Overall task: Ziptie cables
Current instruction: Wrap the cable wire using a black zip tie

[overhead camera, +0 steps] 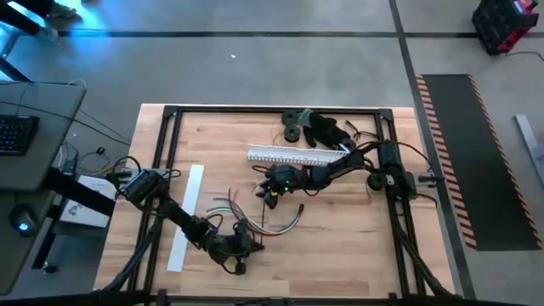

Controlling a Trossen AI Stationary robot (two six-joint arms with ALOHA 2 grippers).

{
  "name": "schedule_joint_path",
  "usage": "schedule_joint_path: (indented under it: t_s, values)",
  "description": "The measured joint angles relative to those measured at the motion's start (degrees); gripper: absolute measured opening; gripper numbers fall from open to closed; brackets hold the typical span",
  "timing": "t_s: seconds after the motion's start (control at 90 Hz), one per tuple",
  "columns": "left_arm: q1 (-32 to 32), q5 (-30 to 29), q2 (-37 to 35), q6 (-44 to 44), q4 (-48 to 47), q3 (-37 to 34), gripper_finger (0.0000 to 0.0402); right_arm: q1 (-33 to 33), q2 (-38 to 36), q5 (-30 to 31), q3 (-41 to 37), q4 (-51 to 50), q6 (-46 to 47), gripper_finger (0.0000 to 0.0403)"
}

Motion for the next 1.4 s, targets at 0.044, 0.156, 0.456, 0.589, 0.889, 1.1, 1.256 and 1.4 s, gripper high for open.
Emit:
schedule_joint_path:
  t_s: [0.044,0.156,0.456,0.589,0.889,1.1,1.256,1.4]
  values:
    - [0.0,-0.5,0.0,-0.1,-0.1,0.0,0.0,0.1,0.0,-0.8,0.0,-0.1,-0.2,0.0204]
    - [0.0,-0.8,0.0,-1.4,-0.4,0.0,0.0,0.7,0.0,-3.3,0.0,0.0,-2.4,0.0194]
    - [-0.1,-2.0,0.0,-1.4,-0.5,0.0,0.0,5.4,0.3,7.1,-0.2,2.7,-8.9,0.0105]
    - [-0.1,-1.6,0.0,-1.4,-0.5,0.0,0.0,6.7,0.5,11.9,-0.2,4.2,-11.3,0.0033]
    - [-0.1,3.5,0.0,-1.5,1.7,0.0,0.0,11.7,0.5,20.8,-0.2,5.3,-20.8,0.0001]
    - [-0.1,8.6,-1.5,-1.2,3.9,-0.5,0.0,17.8,0.5,33.1,-0.2,5.3,-30.3,0.0]
    - [0.0,10.2,-2.7,-0.4,8.9,-2.8,0.0,21.4,0.4,40.0,-0.1,5.9,-37.9,0.0]
    - [0.8,12.0,-2.7,0.5,16.7,-5.4,0.0,24.0,0.3,45.4,0.0,6.4,-43.9,0.0]
